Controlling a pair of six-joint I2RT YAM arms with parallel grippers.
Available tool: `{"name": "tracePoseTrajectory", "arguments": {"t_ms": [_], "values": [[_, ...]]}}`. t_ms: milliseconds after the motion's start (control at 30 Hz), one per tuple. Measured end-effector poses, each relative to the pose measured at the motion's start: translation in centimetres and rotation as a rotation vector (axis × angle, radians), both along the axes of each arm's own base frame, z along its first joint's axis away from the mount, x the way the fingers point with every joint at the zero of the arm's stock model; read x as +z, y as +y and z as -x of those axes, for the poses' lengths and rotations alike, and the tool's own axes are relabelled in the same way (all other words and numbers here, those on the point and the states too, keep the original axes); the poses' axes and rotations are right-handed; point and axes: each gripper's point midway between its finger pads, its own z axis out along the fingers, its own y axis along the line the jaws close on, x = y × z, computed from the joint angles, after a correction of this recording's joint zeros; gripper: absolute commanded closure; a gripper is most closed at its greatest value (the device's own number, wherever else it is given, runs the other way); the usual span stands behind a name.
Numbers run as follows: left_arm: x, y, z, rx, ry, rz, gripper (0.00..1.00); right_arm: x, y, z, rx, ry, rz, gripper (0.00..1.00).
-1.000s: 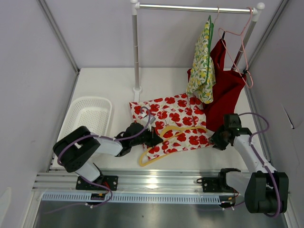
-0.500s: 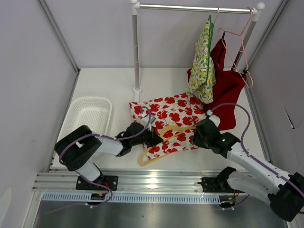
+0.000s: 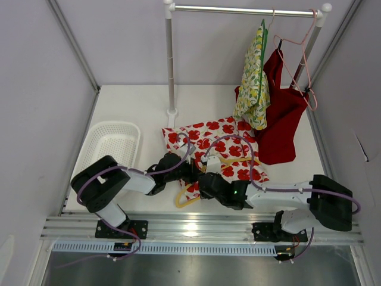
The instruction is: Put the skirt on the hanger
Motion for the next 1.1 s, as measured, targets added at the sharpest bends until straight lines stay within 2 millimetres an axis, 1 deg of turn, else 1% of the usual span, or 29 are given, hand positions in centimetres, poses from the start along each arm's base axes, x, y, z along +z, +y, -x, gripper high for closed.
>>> {"name": "tracePoseTrajectory", "arguments": {"t_ms": [100, 200, 267, 367, 533, 733, 833, 900, 933, 1033, 1100], "values": [[-0.1, -0.1, 0.0, -0.002, 0.0, 0.002, 1.0, -0.6, 1.6, 0.2, 0.037, -0.034, 0.013, 0.53], [-0.1, -0.1, 0.0, -0.002, -0.001, 0.003, 1.0, -0.7, 3.6, 0.5, 0.078, -0.073, 0.012, 0.53], [-0.1, -0.1, 0.0, -0.003, -0.001, 0.004, 1.0, -0.7, 4.6, 0.9, 0.104, -0.094, 0.009, 0.53], [-0.2, -0.1, -0.1, -0.003, 0.0, 0.005, 1.0, -1.0, 5.5, 1.7, 0.138, -0.116, 0.016, 0.53], [-0.2, -0.2, -0.1, -0.005, 0.0, 0.006, 1.0, -1.8, 6.1, 2.5, 0.165, -0.127, 0.035, 0.55], [-0.3, -0.1, -0.1, -0.006, 0.001, 0.006, 1.0, -3.7, 5.9, 2.9, 0.173, -0.121, 0.089, 0.57], [-0.3, -0.1, -0.1, -0.006, 0.001, 0.005, 1.0, -4.1, 5.9, 2.9, 0.173, -0.123, 0.103, 0.57], [-0.3, -0.1, -0.1, -0.005, 0.002, 0.005, 1.0, -4.2, 5.8, 2.8, 0.171, -0.125, 0.109, 0.62], [-0.3, -0.2, -0.1, -0.005, 0.002, 0.005, 1.0, -4.3, 5.8, 2.8, 0.168, -0.127, 0.112, 0.75], [-0.3, -0.2, -0.1, -0.006, 0.002, 0.005, 1.0, -4.0, 5.8, 2.6, 0.163, -0.135, 0.117, 0.9], [-0.3, -0.2, -0.2, -0.006, 0.002, 0.005, 1.0, -3.7, 5.9, 2.5, 0.159, -0.142, 0.124, 0.92]]}}
